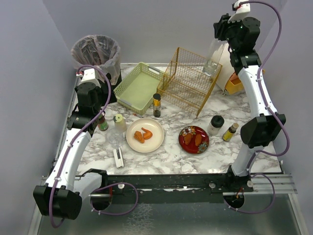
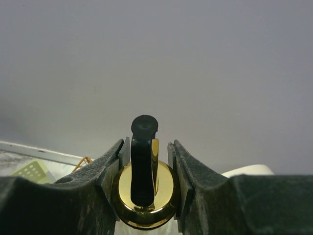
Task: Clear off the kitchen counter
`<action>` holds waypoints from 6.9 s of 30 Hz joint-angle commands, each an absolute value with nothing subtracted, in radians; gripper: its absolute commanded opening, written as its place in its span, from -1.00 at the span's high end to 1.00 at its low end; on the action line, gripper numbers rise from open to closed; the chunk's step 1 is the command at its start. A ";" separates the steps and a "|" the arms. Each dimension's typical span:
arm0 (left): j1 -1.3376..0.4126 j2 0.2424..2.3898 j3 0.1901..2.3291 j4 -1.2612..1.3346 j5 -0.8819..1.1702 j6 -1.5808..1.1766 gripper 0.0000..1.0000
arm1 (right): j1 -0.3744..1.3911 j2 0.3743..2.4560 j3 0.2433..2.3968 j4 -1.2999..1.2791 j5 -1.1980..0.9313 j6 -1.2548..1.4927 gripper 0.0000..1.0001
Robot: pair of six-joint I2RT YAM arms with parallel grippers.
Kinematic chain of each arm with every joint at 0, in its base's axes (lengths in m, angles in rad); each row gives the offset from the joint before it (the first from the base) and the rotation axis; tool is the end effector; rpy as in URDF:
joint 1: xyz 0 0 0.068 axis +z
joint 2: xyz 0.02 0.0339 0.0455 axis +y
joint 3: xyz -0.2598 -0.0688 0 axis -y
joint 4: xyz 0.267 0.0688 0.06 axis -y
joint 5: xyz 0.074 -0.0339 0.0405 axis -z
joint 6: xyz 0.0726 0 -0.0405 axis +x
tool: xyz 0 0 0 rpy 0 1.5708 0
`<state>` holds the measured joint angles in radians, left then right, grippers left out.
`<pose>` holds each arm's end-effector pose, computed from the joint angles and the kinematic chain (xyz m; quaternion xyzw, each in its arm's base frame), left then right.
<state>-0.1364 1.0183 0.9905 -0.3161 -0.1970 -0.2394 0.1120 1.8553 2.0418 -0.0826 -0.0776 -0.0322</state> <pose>0.2882 -0.0252 0.3382 -0.0984 0.8097 -0.0280 0.5778 0.4861 0.0603 0.4865 -0.0769 0.6651 0.0556 0.7407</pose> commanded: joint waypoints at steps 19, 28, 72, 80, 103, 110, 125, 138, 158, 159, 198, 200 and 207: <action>-0.124 1.024 0.983 -0.314 -0.171 -0.245 -0.97 | 0.109 1.818 1.895 0.005 -0.310 -0.191 0.99; -0.123 1.023 0.983 -0.314 -0.167 -0.245 -0.97 | 0.109 1.775 1.704 0.097 -0.274 -0.131 0.99; -0.120 1.009 0.975 -0.317 -0.022 -0.299 -0.98 | 0.109 1.266 1.377 -0.329 -0.013 0.207 -0.74; -0.121 1.007 0.970 -0.298 0.038 -0.317 -0.98 | 0.109 1.292 1.260 -0.323 0.054 0.303 -0.72; -0.120 0.967 0.898 -0.243 0.066 -0.301 -0.98 | 0.111 1.615 1.243 -0.199 0.060 0.389 -0.09; -0.121 0.969 0.898 -0.247 0.067 -0.299 -0.98 | 0.112 1.628 1.229 -0.206 0.096 0.346 0.19; -0.120 0.972 0.898 -0.250 0.081 -0.298 -0.98 | 0.112 1.555 1.168 -0.252 0.096 0.271 0.71; -0.141 0.973 0.962 -0.248 0.207 -0.300 -0.98 | 0.111 1.448 1.165 -0.295 0.139 0.290 0.04; -0.677 1.294 1.126 -0.242 -0.334 -0.395 -0.98 | 0.112 0.987 1.041 -0.504 -0.110 0.353 -0.56; -0.689 1.319 1.141 -0.241 -0.349 -0.402 -0.98 | 0.111 0.972 1.034 -0.516 -0.113 0.352 -0.57; -0.712 1.727 1.362 -0.344 -0.535 -0.584 -0.22 | 0.112 0.854 0.939 -0.607 -0.144 0.350 -0.59; -0.712 1.731 1.368 -0.344 -0.534 -0.583 -0.14 | 0.112 0.844 0.933 -0.612 -0.143 0.350 -0.59; -0.713 1.718 1.374 -0.342 -0.530 -0.572 0.17 | 0.111 0.796 0.911 -0.640 -0.099 0.345 -0.59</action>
<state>-0.7090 1.7214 1.3540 -0.3382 -0.5072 -0.5774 0.1158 0.8356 0.9318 -0.6014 -0.1246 0.3637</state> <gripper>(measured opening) 0.483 0.794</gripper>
